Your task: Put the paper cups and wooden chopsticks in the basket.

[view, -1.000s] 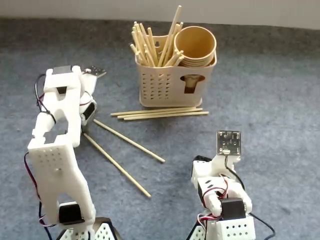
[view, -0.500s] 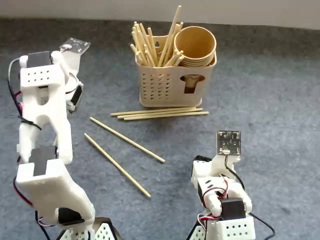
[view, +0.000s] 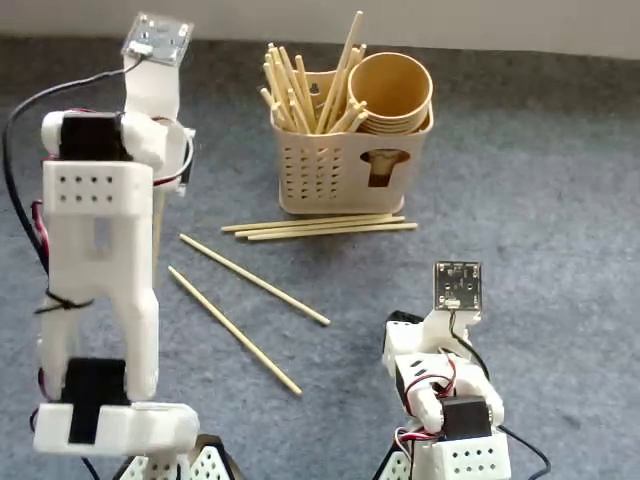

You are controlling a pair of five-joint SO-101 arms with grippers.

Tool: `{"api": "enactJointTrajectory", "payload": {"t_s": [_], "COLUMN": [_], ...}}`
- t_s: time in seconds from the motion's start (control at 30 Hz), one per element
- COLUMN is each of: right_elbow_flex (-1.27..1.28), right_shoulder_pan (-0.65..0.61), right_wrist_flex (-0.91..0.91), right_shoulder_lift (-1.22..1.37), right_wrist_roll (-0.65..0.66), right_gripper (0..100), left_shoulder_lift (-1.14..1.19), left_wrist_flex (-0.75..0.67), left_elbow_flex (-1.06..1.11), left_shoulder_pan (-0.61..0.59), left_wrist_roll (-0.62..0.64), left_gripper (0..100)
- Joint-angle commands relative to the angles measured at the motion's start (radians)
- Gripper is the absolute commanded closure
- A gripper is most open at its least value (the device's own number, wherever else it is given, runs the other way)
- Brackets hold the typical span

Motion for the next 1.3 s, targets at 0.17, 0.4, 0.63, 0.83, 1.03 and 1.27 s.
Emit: {"api": "enactJointTrajectory", "payload": {"t_s": [0.17, 0.4, 0.63, 0.83, 1.03, 1.27], "right_elbow_flex": [0.148, 0.148, 0.148, 0.148, 0.148, 0.148], "right_shoulder_pan": [0.013, 0.013, 0.013, 0.013, 0.013, 0.013], "right_wrist_flex": [0.004, 0.004, 0.004, 0.004, 0.004, 0.004], "right_shoulder_lift": [-0.013, -0.013, -0.013, -0.013, -0.013, -0.013], "right_wrist_roll": [-0.006, -0.006, -0.006, -0.006, -0.006, -0.005], "right_gripper": [99.4, 99.4, 99.4, 99.4, 99.4, 99.4], "left_shoulder_lift": [-0.229, -0.268, -0.263, -0.209, -0.097, -0.008], "left_wrist_flex": [-0.370, -0.677, -0.905, -1.074, -1.122, -1.125], "left_elbow_flex": [-0.018, -0.012, -0.008, 0.012, 0.054, 0.136], "left_shoulder_pan": [0.182, 0.196, 0.226, 0.294, 0.294, 0.300], "left_wrist_roll": [0.215, 0.351, 0.450, 0.446, 0.446, 0.353], "left_gripper": [100, 100, 100, 100, 100, 100]}}
